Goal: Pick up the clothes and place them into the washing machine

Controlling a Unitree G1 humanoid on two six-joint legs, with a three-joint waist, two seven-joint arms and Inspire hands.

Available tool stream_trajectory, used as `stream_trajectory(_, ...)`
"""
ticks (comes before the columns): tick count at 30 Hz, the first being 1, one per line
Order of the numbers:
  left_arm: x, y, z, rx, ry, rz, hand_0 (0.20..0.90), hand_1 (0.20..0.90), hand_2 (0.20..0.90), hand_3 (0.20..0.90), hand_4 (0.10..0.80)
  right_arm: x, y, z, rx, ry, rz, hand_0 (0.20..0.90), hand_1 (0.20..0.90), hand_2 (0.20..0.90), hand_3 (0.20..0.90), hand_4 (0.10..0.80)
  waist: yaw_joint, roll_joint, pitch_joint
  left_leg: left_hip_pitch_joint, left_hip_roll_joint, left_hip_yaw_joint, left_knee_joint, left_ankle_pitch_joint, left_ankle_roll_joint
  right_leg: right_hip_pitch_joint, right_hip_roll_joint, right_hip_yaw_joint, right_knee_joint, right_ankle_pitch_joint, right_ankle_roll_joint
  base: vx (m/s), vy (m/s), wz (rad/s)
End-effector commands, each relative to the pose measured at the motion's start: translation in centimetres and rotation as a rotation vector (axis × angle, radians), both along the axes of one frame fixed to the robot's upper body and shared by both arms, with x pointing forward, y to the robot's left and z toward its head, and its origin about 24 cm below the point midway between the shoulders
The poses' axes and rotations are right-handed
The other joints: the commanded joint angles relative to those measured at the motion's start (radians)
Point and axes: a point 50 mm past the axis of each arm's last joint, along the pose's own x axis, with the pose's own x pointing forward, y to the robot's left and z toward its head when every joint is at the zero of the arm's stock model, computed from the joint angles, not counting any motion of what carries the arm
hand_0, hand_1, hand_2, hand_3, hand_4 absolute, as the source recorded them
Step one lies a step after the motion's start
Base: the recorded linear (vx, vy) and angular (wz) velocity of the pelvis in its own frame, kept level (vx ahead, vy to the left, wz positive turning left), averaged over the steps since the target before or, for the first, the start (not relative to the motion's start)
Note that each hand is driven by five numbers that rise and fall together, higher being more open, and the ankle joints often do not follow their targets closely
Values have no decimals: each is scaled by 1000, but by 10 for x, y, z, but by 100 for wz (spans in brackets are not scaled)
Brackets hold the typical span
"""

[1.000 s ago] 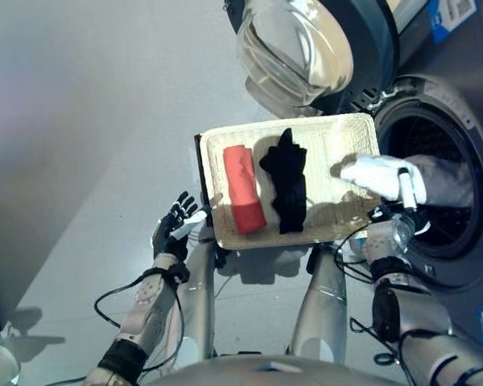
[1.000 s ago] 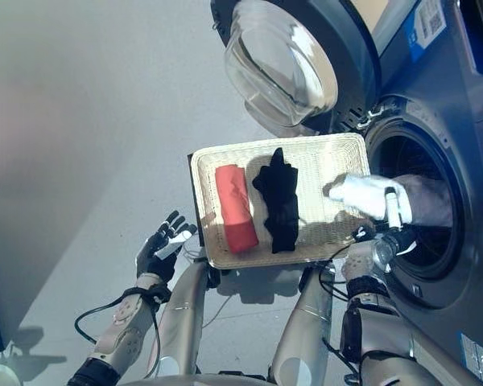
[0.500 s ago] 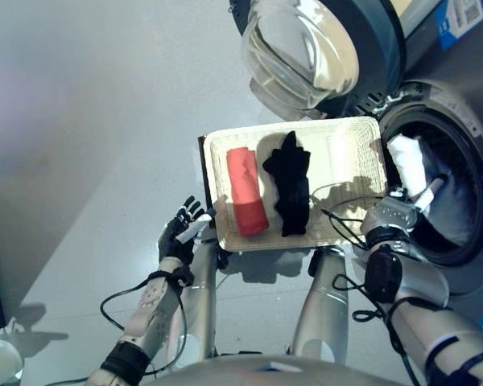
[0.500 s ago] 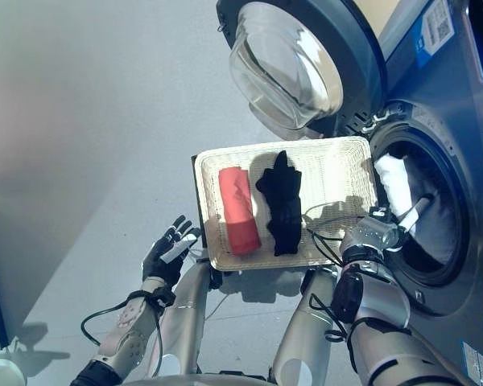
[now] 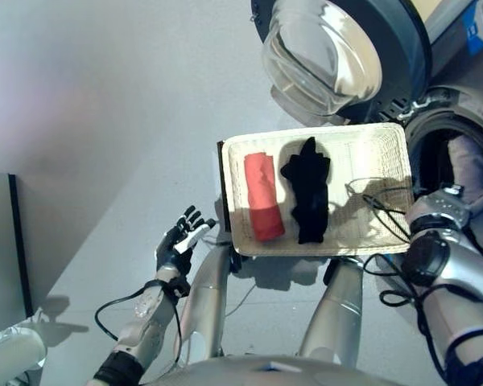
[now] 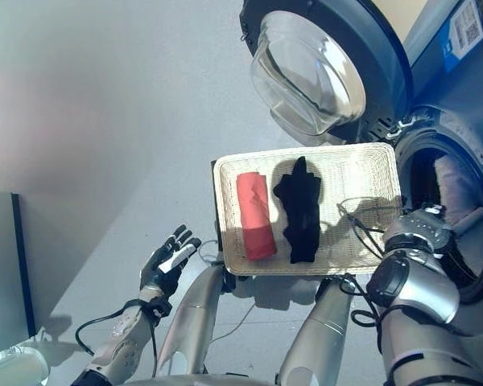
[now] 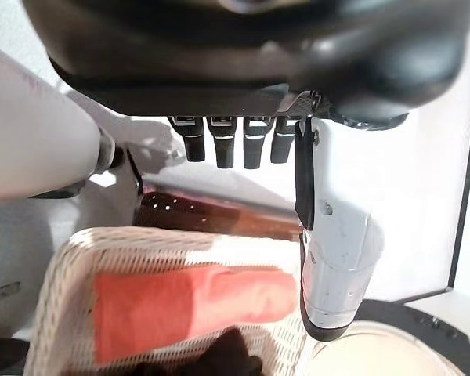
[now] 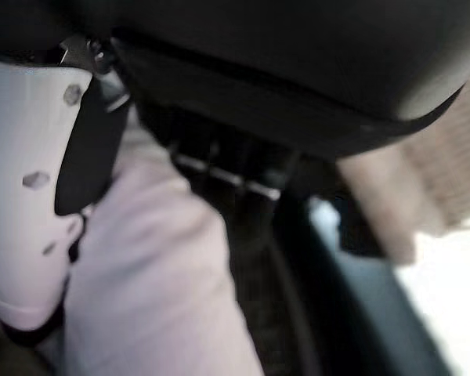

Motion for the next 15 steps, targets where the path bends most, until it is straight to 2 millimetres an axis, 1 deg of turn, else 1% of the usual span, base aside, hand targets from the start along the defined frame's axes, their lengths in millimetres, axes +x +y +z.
stream_trajectory(1,-1,10,12,26,-73,5,900,900,900,900,800,-34,-46,43,-143,2,-207,200,200,200,200,300,-9,11,-59,53,55,-81,-77,-1,-112,2,6,18,53,-45,-31,0,0,0)
stream_trajectory(4,-1,10,13,25,-74,11,900,900,900,900,800,-45,-52,37,-122,45,-246,200,200,200,200,300,-14,11,-60,51,55,-85,-73,-2,-113,6,8,17,53,-49,-32,0,0,0)
stream_trajectory(6,-1,12,12,25,-73,22,900,900,900,900,800,-47,-51,31,-118,79,-239,200,200,200,200,300,-15,9,-63,48,56,-86,-70,-4,-114,8,9,14,53,-50,-32,0,0,0)
stream_trajectory(7,-1,13,13,27,-77,26,900,900,900,900,800,-45,-49,29,-122,80,-229,244,244,244,244,331,-16,8,-62,46,57,-86,-67,-4,-113,7,9,13,53,-49,-31,0,0,0)
stream_trajectory(8,0,13,14,29,-81,29,900,900,900,900,800,-45,-48,26,-125,87,-219,900,900,900,900,800,-18,6,-61,43,57,-88,-64,-6,-113,6,10,12,54,-49,-31,0,0,0)
stream_trajectory(11,2,15,16,25,-92,46,900,900,900,900,800,-38,-38,14,-108,75,-192,900,900,900,900,800,-18,3,-60,35,60,-87,-52,-8,-114,2,10,11,62,-49,-32,0,0,0)
stream_trajectory(14,2,16,16,22,-91,53,900,900,900,900,800,-33,-31,9,-102,59,-174,900,900,900,900,800,-18,-2,-60,33,59,-89,-45,-10,-114,5,10,10,64,-49,-33,0,0,0)
stream_trajectory(15,3,15,16,18,-90,54,900,900,900,900,800,-26,-22,2,-90,51,-142,900,900,900,900,800,-13,-6,-60,32,59,-91,-42,-9,-114,15,10,7,62,-48,-33,0,0,0)
